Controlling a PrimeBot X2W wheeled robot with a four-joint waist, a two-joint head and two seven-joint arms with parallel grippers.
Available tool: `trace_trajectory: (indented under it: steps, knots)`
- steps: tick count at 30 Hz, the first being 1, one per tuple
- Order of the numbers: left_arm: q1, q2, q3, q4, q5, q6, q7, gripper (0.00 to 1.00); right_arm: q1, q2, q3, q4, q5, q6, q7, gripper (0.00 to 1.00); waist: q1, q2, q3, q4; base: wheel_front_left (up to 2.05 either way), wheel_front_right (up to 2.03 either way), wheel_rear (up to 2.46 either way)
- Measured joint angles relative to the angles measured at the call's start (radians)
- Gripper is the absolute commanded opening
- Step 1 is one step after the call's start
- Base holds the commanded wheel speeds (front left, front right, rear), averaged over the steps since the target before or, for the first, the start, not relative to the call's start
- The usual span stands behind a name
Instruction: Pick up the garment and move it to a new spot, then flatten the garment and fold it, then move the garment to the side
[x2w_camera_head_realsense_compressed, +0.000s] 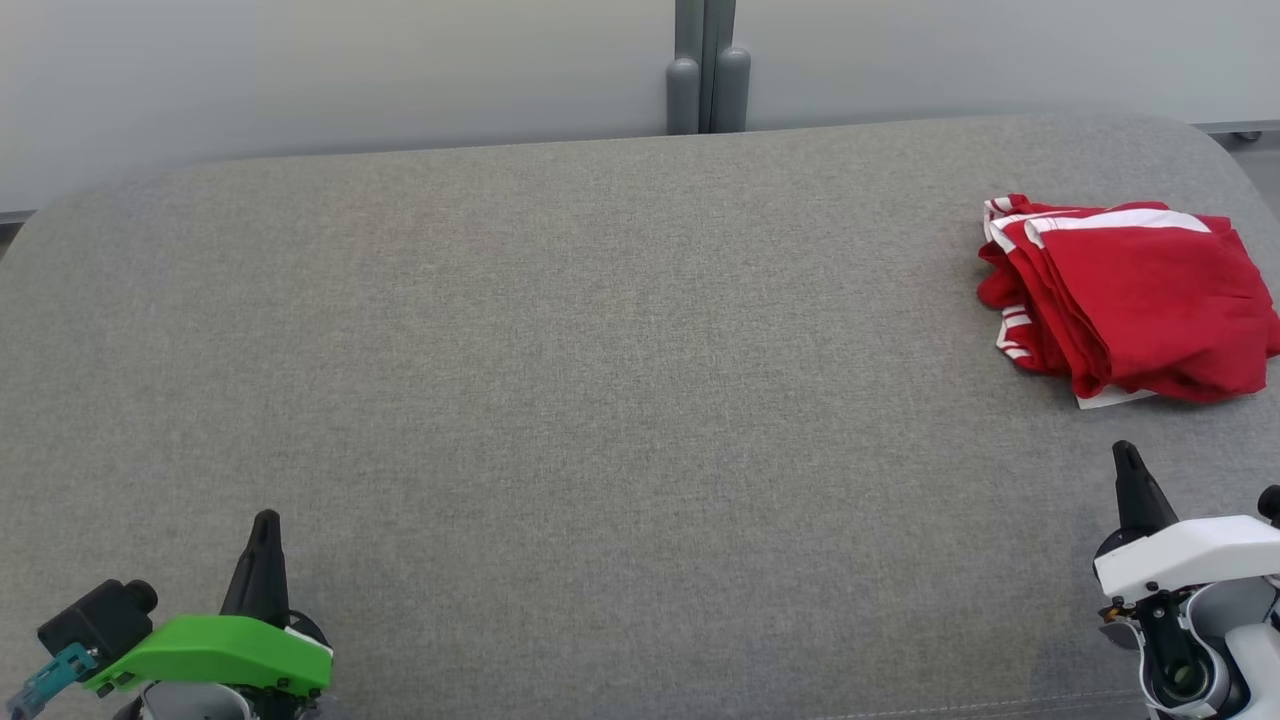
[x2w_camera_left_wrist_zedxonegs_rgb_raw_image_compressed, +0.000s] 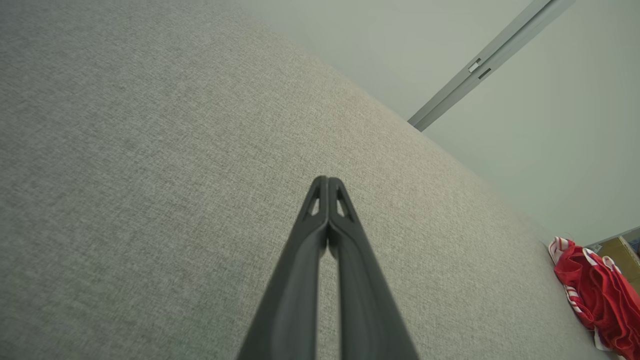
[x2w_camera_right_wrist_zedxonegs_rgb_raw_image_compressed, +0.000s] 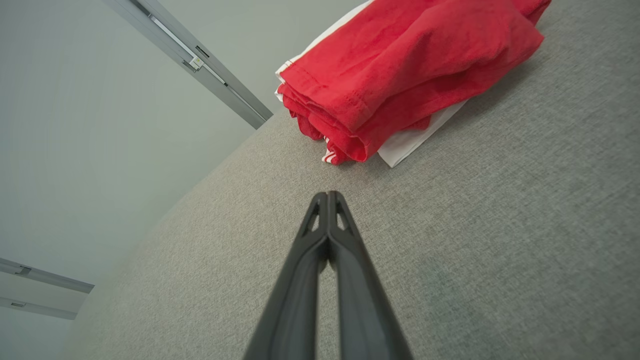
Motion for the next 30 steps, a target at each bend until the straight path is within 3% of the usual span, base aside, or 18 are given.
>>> trace_trajectory:
  steps: [30]
  knots:
    - [-0.014,-0.023,0.061,0.027,-0.334,-0.060,0.097,0.00,-0.020,0.086,-0.099,-0.004,0.299,0.070,0.102,0.00,0.0000,0.0000,-0.029,-0.001,0.00,0.00,0.00]
